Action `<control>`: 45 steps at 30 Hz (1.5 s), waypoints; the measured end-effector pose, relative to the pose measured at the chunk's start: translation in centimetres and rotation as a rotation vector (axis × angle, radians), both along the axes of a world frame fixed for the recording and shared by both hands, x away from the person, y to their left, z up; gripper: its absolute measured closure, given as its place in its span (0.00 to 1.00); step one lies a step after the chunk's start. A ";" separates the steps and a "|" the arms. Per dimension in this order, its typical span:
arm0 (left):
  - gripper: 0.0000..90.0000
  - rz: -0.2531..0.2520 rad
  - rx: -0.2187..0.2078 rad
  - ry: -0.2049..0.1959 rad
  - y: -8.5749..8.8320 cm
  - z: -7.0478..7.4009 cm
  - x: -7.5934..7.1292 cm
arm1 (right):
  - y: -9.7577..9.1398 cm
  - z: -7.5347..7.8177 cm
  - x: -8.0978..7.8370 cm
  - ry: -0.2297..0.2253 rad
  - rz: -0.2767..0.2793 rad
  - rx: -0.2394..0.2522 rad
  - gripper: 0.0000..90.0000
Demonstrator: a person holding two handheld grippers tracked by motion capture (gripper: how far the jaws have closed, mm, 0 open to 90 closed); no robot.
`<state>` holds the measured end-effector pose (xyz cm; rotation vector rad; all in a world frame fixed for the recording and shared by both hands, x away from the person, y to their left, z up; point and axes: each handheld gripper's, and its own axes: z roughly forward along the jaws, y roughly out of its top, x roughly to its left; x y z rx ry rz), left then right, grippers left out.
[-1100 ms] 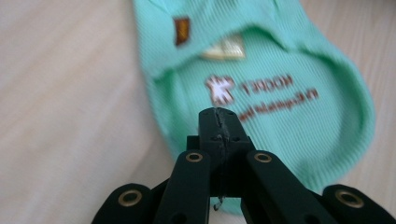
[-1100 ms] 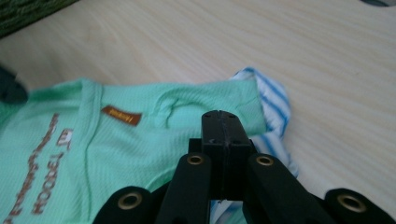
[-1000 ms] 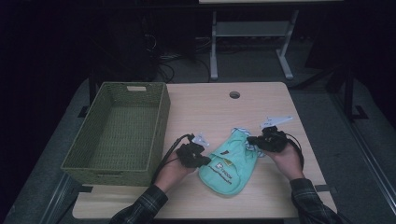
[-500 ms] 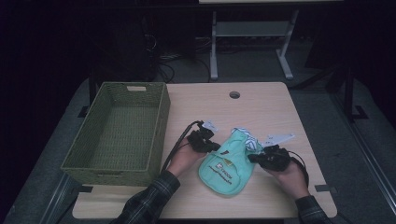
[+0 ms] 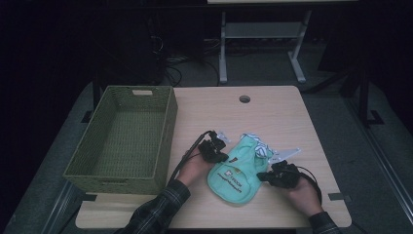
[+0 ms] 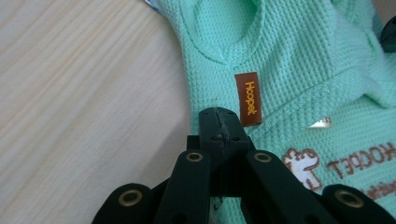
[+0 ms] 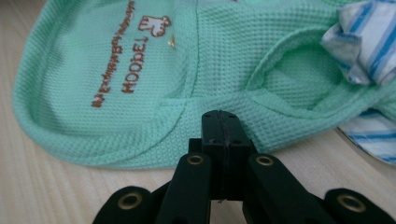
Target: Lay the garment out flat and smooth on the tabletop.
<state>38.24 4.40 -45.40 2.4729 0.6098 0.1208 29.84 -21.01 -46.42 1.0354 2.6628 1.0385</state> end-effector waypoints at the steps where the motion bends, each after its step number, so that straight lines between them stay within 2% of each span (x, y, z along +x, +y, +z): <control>1: 1.00 0.000 0.003 -0.007 0.0 0.0 0.0 | 0.0 0.0 0.0 0.007 -0.004 0.004 1.00; 3: 1.00 0.009 0.022 -0.020 0.2 0.1 -0.1 | 0.0 0.1 0.1 0.006 -0.006 -0.004 1.00; 6: 1.00 0.018 0.036 -0.021 0.5 0.1 -0.2 | -0.1 0.1 0.1 0.002 -0.006 -0.014 1.00; 7: 1.00 0.022 0.049 -0.023 0.6 0.2 -0.3 | -0.2 0.2 0.1 -0.005 -0.009 -0.031 1.00; 10: 1.00 0.037 0.077 -0.029 1.2 0.4 -0.8 | -0.5 0.2 0.3 -0.013 -0.028 -0.039 1.00; 12: 1.00 0.041 0.078 -0.025 1.4 0.4 -1.0 | -0.6 0.2 0.5 -0.014 -0.033 -0.038 1.00; 16: 1.00 0.030 0.053 0.006 1.9 0.3 -1.9 | -1.1 0.2 1.1 -0.018 -0.054 -0.047 1.00; 17: 1.00 0.015 0.042 0.028 2.1 0.3 -2.4 | -1.3 0.2 1.4 -0.021 -0.060 -0.052 1.00; 18: 1.00 0.015 0.042 0.028 2.1 0.3 -2.4 | -1.3 0.2 1.4 -0.021 -0.060 -0.052 1.00; 23: 1.00 -0.024 0.010 0.058 2.2 0.2 -4.3 | -1.6 0.2 2.6 -0.037 -0.080 -0.064 1.00; 25: 1.00 -0.034 0.009 0.058 2.1 0.2 -4.8 | -1.6 0.2 2.9 -0.036 -0.091 -0.060 1.00; 29: 1.00 -0.045 0.014 0.057 2.1 0.2 -4.8 | -1.6 0.2 3.2 -0.037 -0.084 -0.059 1.00; 32: 1.00 -0.040 0.006 0.062 2.2 0.2 -4.8 | -1.6 0.9 3.8 -0.057 -0.089 -0.021 0.98; 35: 1.00 -0.051 0.016 0.049 2.1 0.2 -4.8 | -1.5 1.7 5.1 -0.077 -0.107 0.015 0.97; 36: 1.00 -0.050 0.016 0.049 2.1 0.2 -4.8 | -1.4 2.0 6.0 -0.085 -0.116 0.026 0.97; 37: 1.00 -0.049 0.014 0.052 2.1 0.2 -4.8 | -1.4 2.0 6.0 -0.085 -0.116 0.026 0.97; 38: 1.00 -0.042 0.006 0.056 2.1 0.2 -4.8 | -1.1 1.9 7.3 -0.085 -0.130 0.037 0.97; 39: 1.00 -0.042 0.005 0.056 2.1 0.2 -4.8 | -1.1 1.9 7.3 -0.085 -0.130 0.037 0.97; 40: 1.00 -0.043 0.005 0.056 2.0 0.2 -4.8 | -0.8 1.6 8.3 -0.078 -0.136 0.047 0.97; 45: 1.00 -0.043 0.003 0.054 2.0 0.2 -4.8 | -0.1 0.8 9.7 -0.055 -0.140 0.038 0.95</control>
